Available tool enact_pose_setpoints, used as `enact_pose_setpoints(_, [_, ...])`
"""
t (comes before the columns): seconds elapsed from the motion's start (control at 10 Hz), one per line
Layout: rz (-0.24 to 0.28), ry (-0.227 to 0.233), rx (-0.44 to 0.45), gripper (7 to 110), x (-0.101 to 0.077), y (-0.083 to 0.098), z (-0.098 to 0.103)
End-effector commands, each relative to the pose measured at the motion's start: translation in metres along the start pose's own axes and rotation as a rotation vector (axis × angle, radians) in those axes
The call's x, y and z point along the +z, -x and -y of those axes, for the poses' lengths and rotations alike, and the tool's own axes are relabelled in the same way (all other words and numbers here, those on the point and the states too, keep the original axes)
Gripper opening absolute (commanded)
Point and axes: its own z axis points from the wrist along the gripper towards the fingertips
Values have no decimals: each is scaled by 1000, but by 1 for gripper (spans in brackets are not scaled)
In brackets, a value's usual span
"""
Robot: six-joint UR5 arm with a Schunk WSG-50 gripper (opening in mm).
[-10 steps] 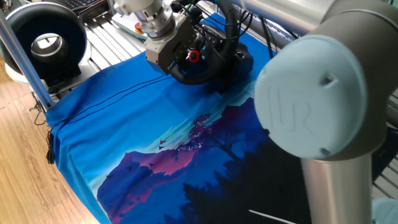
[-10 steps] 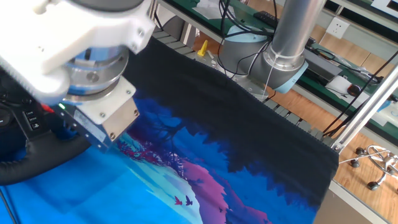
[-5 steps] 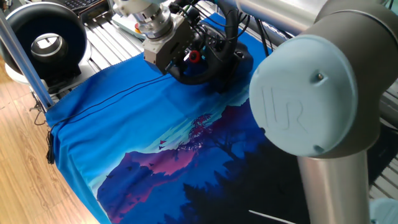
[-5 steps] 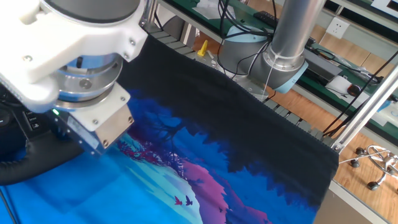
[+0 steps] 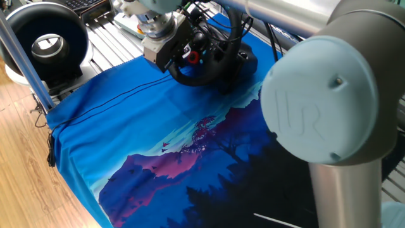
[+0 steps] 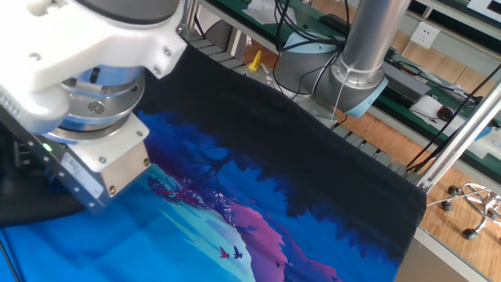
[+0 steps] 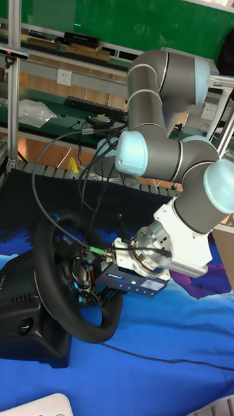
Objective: Rotate the steering wheel 90 degrees clockwise
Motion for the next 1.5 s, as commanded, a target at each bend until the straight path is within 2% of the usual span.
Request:
enact_pose_setpoints(0.0, [55, -24, 19, 7, -5, 6, 5])
enact_pose_setpoints(0.2, [-8, 104, 44, 7, 1, -10, -28])
enact_pose_setpoints(0.3, [-53, 183, 49, 7, 0, -21, -47])
enact_pose_setpoints(0.4, [-121, 238, 6, 7, -2, -38, -58])
enact_pose_setpoints(0.5, [-160, 241, 8, 7, -1, -46, -61])
enact_pose_setpoints(0.7, [-179, 235, 16, 7, 0, -50, -61])
enact_pose_setpoints(1.0, [-122, 161, 2, 7, 4, -33, -36])
enact_pose_setpoints(1.2, [-88, 127, -9, 7, -2, -22, -15])
enact_pose_setpoints(1.4, [-41, 118, -16, 7, -5, -10, 1])
